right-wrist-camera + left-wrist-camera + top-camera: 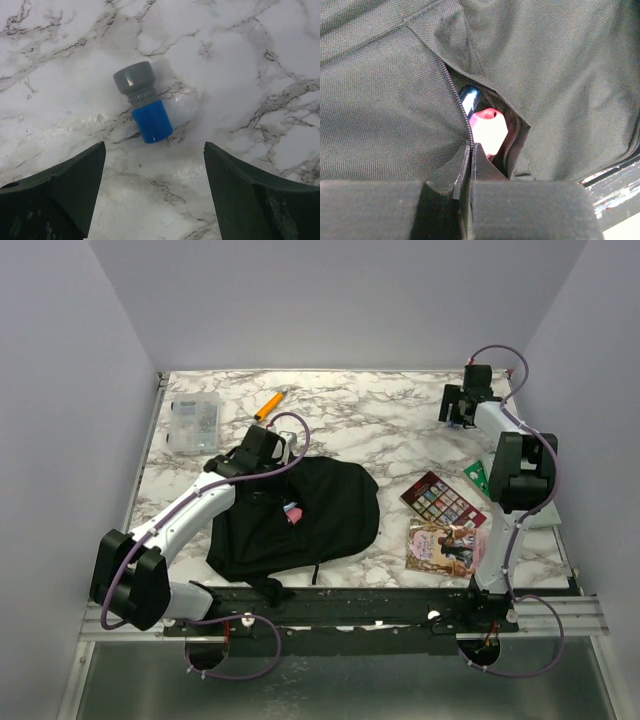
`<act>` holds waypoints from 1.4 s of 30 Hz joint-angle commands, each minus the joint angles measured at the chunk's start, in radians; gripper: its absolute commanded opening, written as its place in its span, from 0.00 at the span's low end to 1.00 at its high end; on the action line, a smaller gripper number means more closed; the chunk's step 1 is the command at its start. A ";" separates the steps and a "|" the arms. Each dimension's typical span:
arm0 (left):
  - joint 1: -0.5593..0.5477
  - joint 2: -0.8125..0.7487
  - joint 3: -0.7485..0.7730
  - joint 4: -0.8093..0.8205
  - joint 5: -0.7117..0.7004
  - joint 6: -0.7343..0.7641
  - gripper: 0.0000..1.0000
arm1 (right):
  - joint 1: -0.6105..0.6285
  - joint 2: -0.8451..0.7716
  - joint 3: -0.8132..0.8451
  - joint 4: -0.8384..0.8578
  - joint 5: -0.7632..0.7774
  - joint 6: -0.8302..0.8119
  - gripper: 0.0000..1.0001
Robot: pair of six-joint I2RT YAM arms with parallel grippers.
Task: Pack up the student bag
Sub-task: Pick up the stationery from the center of the board.
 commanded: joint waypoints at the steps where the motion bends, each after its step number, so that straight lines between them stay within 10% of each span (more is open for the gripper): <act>1: -0.006 0.008 0.021 0.021 0.068 -0.008 0.00 | -0.017 0.078 0.065 0.008 -0.064 -0.055 0.83; 26: -0.006 0.062 0.031 0.021 0.082 -0.009 0.00 | -0.029 0.186 0.123 0.040 -0.085 -0.145 0.59; 42: -0.011 0.050 0.026 0.021 0.066 -0.007 0.00 | -0.027 0.023 -0.039 0.047 -0.221 0.067 0.17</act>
